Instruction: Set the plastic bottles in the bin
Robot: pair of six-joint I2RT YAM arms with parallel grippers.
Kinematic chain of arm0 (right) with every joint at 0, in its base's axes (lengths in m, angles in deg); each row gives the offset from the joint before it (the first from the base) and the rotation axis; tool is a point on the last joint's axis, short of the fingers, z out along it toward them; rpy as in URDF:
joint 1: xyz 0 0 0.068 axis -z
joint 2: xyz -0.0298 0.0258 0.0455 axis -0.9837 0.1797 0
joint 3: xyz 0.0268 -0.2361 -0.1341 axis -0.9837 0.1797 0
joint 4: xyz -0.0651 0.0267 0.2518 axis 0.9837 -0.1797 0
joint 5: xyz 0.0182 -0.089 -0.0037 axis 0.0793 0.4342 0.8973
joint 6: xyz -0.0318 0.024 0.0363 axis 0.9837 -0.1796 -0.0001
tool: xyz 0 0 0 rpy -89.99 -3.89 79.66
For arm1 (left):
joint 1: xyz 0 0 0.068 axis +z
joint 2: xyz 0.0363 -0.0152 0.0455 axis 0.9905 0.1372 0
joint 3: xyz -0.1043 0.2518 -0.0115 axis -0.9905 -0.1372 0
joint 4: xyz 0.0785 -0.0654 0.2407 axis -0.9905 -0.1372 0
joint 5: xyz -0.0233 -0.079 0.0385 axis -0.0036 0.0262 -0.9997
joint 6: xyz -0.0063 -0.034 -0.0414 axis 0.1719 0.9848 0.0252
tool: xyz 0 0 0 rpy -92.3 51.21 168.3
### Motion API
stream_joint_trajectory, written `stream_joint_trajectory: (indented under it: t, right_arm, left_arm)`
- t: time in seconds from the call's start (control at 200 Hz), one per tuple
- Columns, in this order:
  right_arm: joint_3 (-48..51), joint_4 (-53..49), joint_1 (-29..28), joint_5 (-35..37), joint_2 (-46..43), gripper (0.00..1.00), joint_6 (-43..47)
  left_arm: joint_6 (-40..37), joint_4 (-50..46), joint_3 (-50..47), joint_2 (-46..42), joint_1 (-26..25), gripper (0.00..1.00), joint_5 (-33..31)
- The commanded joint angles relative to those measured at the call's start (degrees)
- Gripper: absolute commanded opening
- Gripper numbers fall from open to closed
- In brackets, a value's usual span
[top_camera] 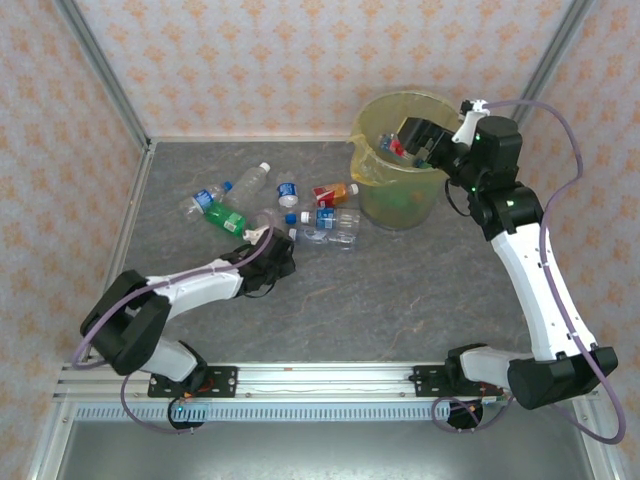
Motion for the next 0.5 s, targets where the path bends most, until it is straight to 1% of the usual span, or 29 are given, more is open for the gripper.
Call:
stream_joint_trajectory:
  t: [0.0, 0.135, 0.26, 0.465, 0.496]
  right_arm:
    - [0.61, 4.42, -0.32, -4.03, -1.17, 0.99, -0.62]
    - [0.59, 5.37, -0.34, -6.03, -0.74, 1.00, -1.50]
    - [1.22, 7.36, -0.36, -8.49, -0.93, 1.00, -1.98]
    - [2.62, 10.88, -0.36, -7.44, -1.80, 1.00, -3.80]
    - [2.74, 11.29, -0.36, -7.78, -3.51, 1.00, -3.97]
  left_arm:
    - [-2.08, -4.37, 1.59, -4.68, -1.65, 0.30, -4.68]
    - [-5.27, -6.30, 3.18, -9.52, -2.63, 0.28, -7.00]
    - [-10.25, -7.02, 6.36, -12.83, -3.05, 0.28, -8.47]
    - [-18.39, -7.38, 14.40, -13.39, -4.94, 0.28, -8.30]
    - [-20.66, -7.37, 15.43, -13.27, -5.42, 0.28, -8.31]
